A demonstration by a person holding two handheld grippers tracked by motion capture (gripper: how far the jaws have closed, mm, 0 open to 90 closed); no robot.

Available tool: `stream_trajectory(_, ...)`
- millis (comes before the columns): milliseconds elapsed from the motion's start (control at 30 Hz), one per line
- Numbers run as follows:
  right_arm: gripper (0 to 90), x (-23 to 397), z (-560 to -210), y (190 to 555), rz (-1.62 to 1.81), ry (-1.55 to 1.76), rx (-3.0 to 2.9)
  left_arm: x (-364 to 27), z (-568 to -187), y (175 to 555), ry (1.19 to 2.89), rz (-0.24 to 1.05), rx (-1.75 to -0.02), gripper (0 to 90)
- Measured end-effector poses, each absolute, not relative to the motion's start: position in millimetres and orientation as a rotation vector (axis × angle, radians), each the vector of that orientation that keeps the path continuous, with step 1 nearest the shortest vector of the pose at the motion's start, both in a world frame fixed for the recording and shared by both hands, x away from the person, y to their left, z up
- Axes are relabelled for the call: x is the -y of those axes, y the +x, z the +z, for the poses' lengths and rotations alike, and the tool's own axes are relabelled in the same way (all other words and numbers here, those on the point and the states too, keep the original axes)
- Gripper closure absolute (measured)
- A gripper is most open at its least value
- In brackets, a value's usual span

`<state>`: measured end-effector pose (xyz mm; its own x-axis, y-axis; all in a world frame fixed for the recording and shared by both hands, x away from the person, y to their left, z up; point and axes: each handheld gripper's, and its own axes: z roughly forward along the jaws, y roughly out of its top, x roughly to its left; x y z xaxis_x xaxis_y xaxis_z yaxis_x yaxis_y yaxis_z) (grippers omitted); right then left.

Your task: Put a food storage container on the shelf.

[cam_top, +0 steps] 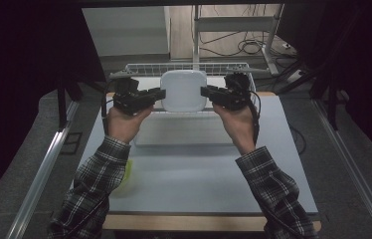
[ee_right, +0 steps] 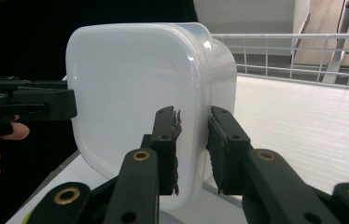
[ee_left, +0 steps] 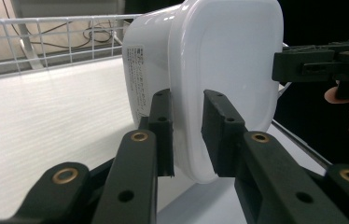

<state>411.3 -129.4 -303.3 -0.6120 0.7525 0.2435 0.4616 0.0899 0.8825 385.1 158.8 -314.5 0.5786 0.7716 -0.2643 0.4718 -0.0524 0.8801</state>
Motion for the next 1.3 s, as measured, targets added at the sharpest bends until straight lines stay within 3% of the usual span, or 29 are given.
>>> stream_trajectory(300,67.6,128,-303,423,1.527,1.221,-2.104,-157,-312,394,1.711,0.332,-1.026,68.8)
stream_trajectory(1300,50.4,120,-315,439,1.531,1.188,-2.124,-144,-323,414,1.750,0.457,-0.996,39.6)
